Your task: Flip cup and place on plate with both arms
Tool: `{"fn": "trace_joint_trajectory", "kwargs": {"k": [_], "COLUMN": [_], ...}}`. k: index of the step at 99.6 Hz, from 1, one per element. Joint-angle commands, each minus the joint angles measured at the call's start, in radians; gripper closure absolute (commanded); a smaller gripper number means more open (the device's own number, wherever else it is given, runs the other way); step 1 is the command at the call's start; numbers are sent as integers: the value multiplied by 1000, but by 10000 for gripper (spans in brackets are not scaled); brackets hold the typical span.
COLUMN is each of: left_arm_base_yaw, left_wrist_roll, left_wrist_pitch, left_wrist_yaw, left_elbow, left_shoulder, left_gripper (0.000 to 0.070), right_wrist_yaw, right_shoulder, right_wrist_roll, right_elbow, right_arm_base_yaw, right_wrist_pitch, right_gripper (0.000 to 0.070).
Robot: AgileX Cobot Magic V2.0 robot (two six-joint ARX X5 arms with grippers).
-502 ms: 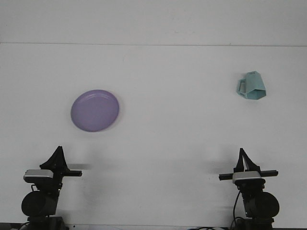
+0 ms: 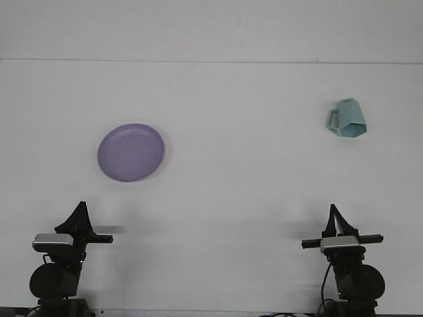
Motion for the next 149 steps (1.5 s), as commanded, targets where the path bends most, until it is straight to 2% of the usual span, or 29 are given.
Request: {"fn": "trace_joint_trajectory", "kwargs": {"k": [1,26,37,47,56,64,81,87,102,120,131,137,149], "left_arm_base_yaw": [3,3,3,3,3,3,3,3,3,3,3,3,3], "left_wrist_roll": [-2,-5,-8,-62,-80,-82,-86,-93,-103,-103,-103,-104,-105], "left_wrist_pitch": [10,12,11,10,9,10,4,3,3,3,4,4,5], "left_wrist_yaw": [-2,-2,-2,-2,-2,-2,-2,-2,-2,-2,-2,-2,-2], "left_elbow": [-20,-20,-20,-20,-20,-20,-20,-20,-20,-20,-20,-20,-20], "left_shoulder": [-1,-1,-1,-1,-1,-1,-1,-1,-1,-1,-1,-1,-1], "left_gripper": [686,686,687,688,688,688,688,688,688,688,688,688,688], "right_wrist_yaw": [0,-4,-2,1,6,61,228,245,294,233,189,163,92], "right_shoulder": [0,0,0,0,0,0,53,108,328,616,780,860,1012], "right_wrist_roll": [-2,11,100,175,275,340,359,333,164,20,-17,-21,-48], "right_elbow": [-3,-3,-3,-3,-3,5,143,204,359,464,473,474,475], "right_arm_base_yaw": [1,2,1,1,1,1,1,0,-16,-80,-142,-179,-253], "right_wrist_pitch": [11,34,57,62,98,143,42,30,21,90,212,278,426], "right_gripper": [695,695,695,695,695,696,698,698,697,697,687,633,381]}}
